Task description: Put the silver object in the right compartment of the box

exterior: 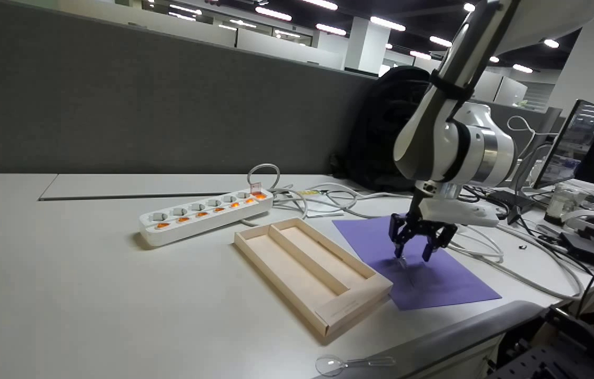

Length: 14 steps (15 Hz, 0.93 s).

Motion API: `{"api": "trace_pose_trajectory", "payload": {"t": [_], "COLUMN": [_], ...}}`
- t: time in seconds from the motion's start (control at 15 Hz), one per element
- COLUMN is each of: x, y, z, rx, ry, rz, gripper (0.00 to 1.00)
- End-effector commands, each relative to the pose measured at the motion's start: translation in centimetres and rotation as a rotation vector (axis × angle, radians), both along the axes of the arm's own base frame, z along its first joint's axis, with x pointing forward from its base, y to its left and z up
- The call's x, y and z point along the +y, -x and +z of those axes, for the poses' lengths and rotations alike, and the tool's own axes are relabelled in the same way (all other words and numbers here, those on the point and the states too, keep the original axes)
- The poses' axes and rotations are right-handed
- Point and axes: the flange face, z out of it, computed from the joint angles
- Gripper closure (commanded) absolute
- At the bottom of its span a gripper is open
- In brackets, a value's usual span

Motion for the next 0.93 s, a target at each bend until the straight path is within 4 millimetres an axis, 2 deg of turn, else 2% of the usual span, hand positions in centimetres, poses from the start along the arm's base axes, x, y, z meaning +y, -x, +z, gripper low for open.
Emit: {"api": "trace_pose_trajectory", "payload": {"t": [0.0,0.27,0.4,0.53,0.67,0.87], "x": [-0.4,-0.6,-0.5,-0.2,0.5,2.6], "y": [-0.7,-0.8,-0.8,-1.1,-1.7,-2.9], "z": [-0.1,0.0,0.4,1.6,3.2,5.0], "rx": [-0.012,-0.013,-0.016,-0.032,-0.040,0.003], "ry": [0.001,0.000,0.000,-0.008,-0.003,-0.020], "rz": [-0.028,-0.032,-0.036,-0.034,-0.023,0.028], "gripper": [0.61,0.89,1.00,0.96,0.96,0.96]}}
